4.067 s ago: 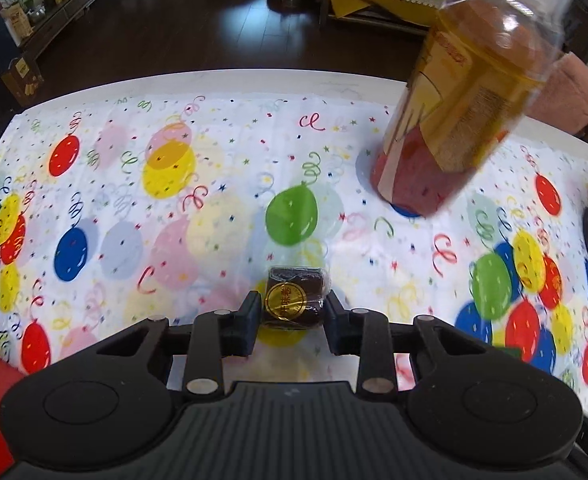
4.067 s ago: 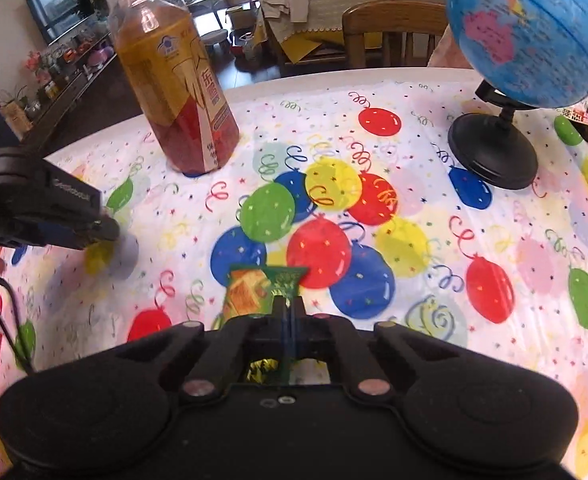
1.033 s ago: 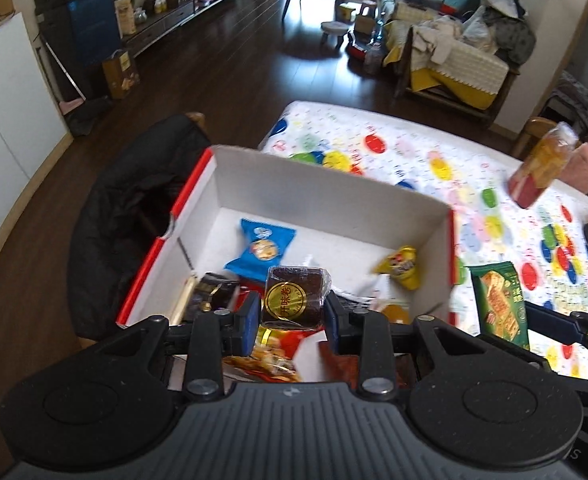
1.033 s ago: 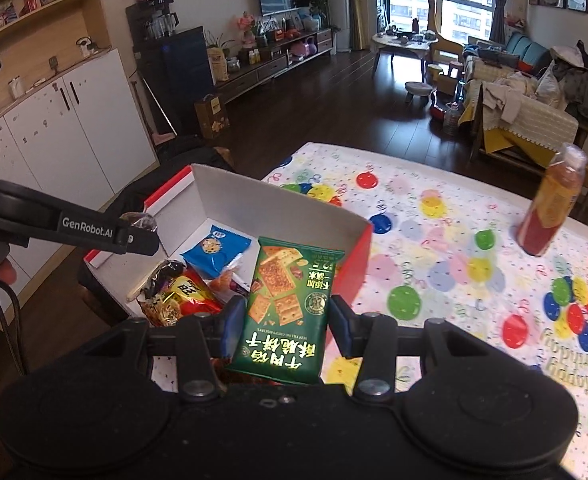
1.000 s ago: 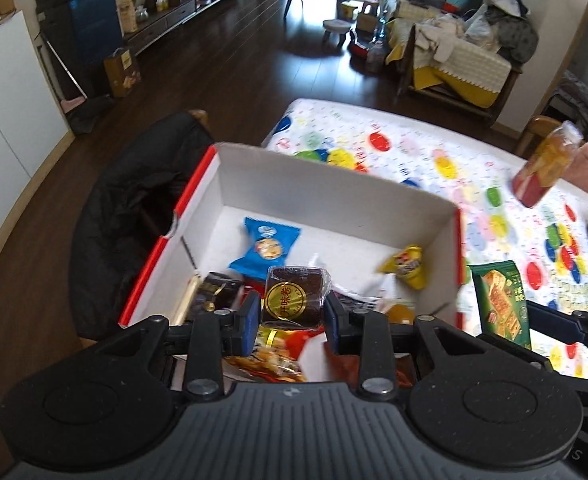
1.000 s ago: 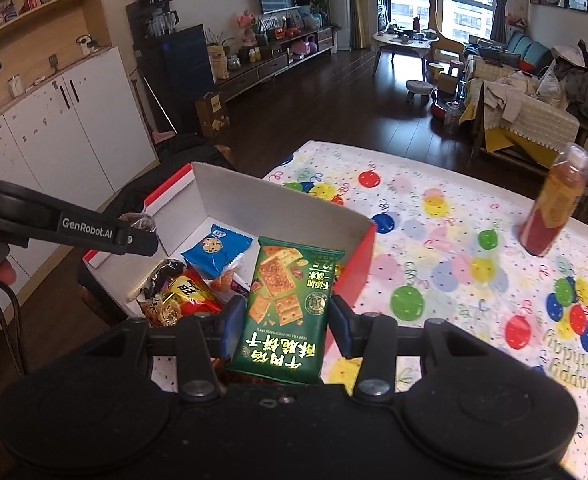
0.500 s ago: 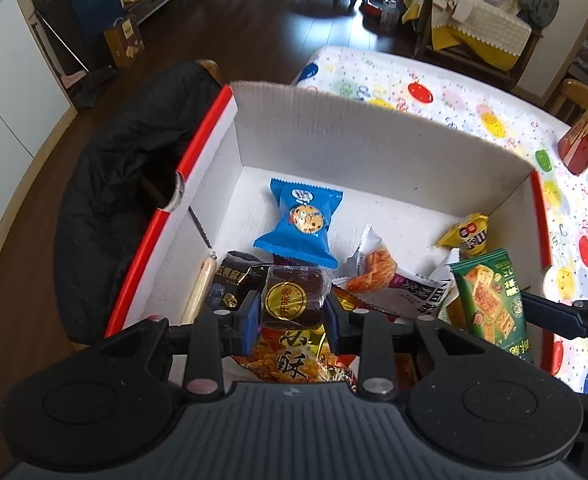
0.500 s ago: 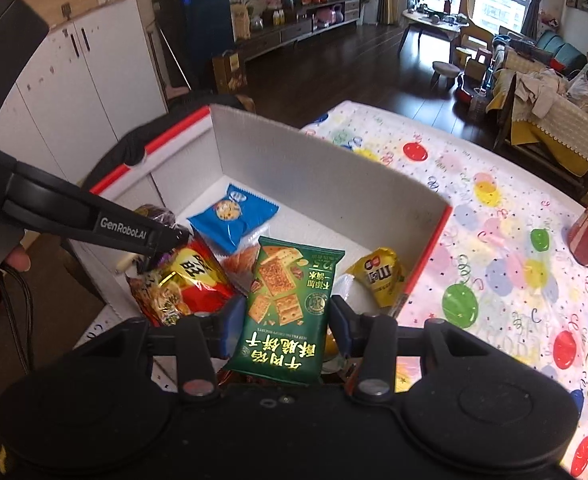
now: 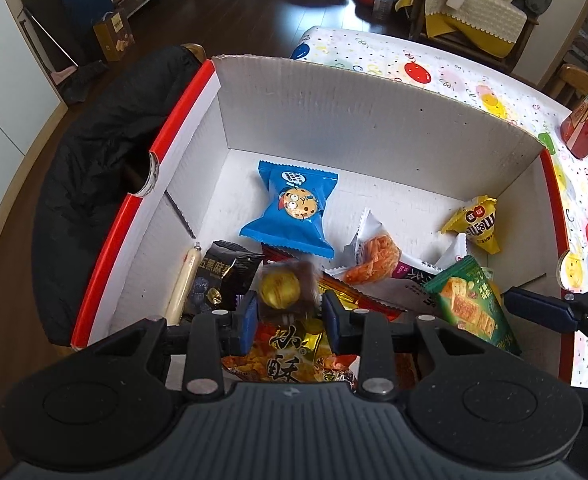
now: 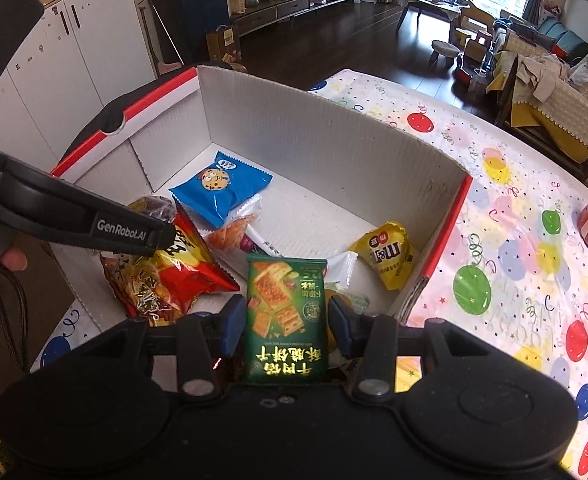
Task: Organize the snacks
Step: 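Open both grippers to drop the cake and cracker packet into the box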
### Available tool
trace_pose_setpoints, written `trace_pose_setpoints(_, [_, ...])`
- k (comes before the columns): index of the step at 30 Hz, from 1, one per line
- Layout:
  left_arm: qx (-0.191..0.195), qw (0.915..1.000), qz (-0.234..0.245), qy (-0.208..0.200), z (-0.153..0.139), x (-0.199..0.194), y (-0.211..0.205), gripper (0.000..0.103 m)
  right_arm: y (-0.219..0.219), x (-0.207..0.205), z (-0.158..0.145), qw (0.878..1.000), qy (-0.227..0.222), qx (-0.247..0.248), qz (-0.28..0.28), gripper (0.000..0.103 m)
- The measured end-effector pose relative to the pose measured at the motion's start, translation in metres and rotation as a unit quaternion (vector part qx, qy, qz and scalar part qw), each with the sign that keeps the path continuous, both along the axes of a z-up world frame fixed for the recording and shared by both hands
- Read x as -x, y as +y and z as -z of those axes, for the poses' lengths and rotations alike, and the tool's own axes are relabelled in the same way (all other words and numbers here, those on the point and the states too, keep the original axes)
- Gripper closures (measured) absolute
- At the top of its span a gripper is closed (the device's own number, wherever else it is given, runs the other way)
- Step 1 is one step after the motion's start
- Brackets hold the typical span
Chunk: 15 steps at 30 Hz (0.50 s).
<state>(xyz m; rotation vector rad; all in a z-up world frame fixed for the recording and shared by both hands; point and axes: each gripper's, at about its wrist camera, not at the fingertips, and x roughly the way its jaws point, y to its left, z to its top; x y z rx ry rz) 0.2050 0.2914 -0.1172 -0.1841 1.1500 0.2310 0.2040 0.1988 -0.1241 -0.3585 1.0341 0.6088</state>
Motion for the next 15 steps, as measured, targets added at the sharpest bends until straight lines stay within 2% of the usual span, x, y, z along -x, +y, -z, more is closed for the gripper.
trace_pose_setpoints(4, [0.005,1.0,-0.002,-0.008,-0.003,0.005,0.0,0.054,-0.002,0.0,-0.002,1.0,-0.001,-0.006,0.005,0.055])
trace_pose_setpoints(8, [0.009,0.9998,-0.004,-0.018,-0.008,0.012,0.0,0.051,-0.008,0.004,-0.009,1.0,-0.008,-0.018,0.014,0.045])
trace_pose_setpoints(12, [0.01,0.9994,-0.006,-0.031,-0.017,0.02,-0.001,0.034,-0.016,0.01,-0.02,0.999,-0.024,-0.037,0.025,0.038])
trace_pose_setpoints(15, [0.016,0.9989,-0.005,-0.043,-0.026,0.027,-0.002,0.032,-0.024,0.014,-0.029,0.997,-0.03,-0.056,0.033,0.031])
